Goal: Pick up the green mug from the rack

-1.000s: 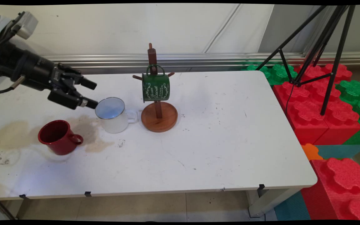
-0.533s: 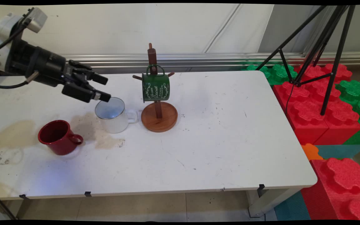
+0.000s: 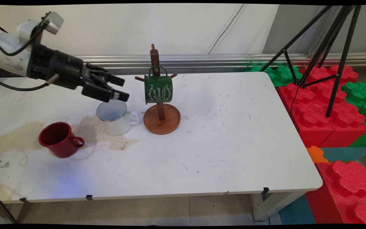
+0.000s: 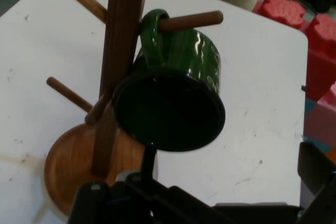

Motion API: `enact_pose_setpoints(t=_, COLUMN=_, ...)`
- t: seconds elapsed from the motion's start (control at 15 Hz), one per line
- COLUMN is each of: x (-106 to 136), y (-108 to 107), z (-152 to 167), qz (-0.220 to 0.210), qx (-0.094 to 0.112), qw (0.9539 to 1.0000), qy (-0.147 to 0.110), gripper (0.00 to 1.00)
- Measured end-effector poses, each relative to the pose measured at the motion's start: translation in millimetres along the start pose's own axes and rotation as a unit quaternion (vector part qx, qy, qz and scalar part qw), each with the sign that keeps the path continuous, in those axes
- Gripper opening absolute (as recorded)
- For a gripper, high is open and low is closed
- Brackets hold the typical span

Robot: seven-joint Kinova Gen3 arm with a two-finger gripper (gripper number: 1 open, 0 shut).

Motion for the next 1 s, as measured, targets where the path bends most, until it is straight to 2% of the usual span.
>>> enact_pose_setpoints(t=0.53, x=-6, y=-2, z=35, qz=-0.012, qx=-0.008, qw=0.9997, qy=0.021, gripper=1.0)
enact_pose_setpoints(t=1.0, x=-12, y=-3, z=53, qz=-0.029, qx=-0.006, qw=0.9989, qy=0.035, gripper=1.0)
